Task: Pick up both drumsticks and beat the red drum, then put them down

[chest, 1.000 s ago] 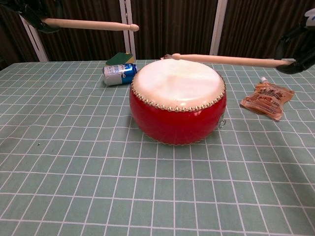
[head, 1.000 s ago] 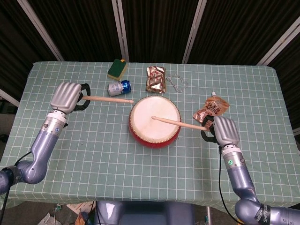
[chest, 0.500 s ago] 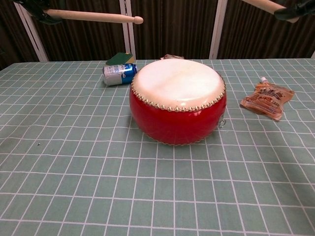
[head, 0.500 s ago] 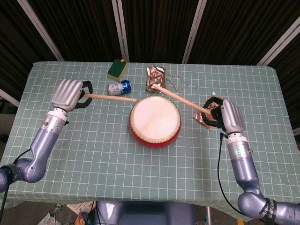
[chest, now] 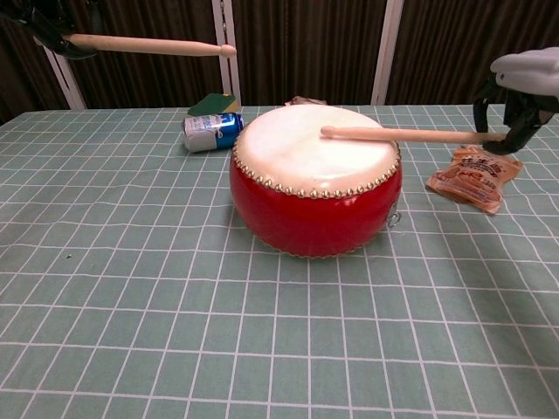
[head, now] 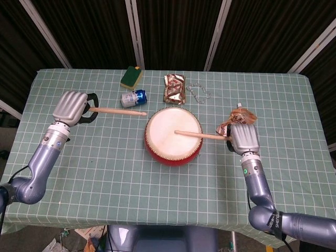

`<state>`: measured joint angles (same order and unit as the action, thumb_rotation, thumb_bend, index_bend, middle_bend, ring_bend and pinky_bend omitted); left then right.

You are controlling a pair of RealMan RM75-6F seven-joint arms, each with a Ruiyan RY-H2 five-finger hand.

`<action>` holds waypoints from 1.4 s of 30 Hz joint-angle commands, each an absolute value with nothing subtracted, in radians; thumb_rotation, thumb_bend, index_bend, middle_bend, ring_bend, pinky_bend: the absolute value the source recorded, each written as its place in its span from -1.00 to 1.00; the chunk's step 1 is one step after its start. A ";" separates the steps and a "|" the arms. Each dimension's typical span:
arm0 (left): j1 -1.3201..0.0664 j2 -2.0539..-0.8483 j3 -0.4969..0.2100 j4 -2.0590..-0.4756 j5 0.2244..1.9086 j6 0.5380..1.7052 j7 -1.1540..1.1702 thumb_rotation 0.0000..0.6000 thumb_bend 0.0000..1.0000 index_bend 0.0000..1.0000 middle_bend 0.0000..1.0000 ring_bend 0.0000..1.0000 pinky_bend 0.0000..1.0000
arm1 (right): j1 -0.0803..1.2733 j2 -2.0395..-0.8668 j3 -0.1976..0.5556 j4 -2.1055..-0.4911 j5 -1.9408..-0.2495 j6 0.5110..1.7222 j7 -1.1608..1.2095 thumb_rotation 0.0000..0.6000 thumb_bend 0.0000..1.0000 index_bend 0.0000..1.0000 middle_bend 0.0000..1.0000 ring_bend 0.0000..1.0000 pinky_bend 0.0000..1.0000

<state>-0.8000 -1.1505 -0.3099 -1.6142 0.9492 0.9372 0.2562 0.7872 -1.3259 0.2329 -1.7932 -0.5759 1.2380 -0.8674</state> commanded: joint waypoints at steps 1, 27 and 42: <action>-0.794 -1.146 -0.304 -1.607 0.962 0.933 0.237 1.00 0.01 0.56 1.00 1.00 1.00 | 0.864 -1.385 0.196 -1.734 -0.499 1.360 -1.035 1.00 0.38 0.94 1.00 1.00 1.00; -0.910 -1.288 -0.348 -1.736 0.799 1.084 0.483 1.00 0.01 0.56 1.00 1.00 1.00 | 0.533 -1.143 0.345 -1.863 -0.763 1.375 -0.293 1.00 0.38 0.94 1.00 1.00 1.00; -1.024 -1.577 -0.430 -1.542 0.908 1.230 0.390 1.00 0.01 0.55 1.00 1.00 1.00 | 0.486 -1.114 0.353 -1.809 -0.794 1.285 -0.152 1.00 0.38 0.94 1.00 1.00 1.00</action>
<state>-1.0064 -1.5398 -0.4292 -1.5833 0.8825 1.2172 0.4119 0.4875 -1.1139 0.3527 -1.8113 -0.7931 1.2876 -0.1545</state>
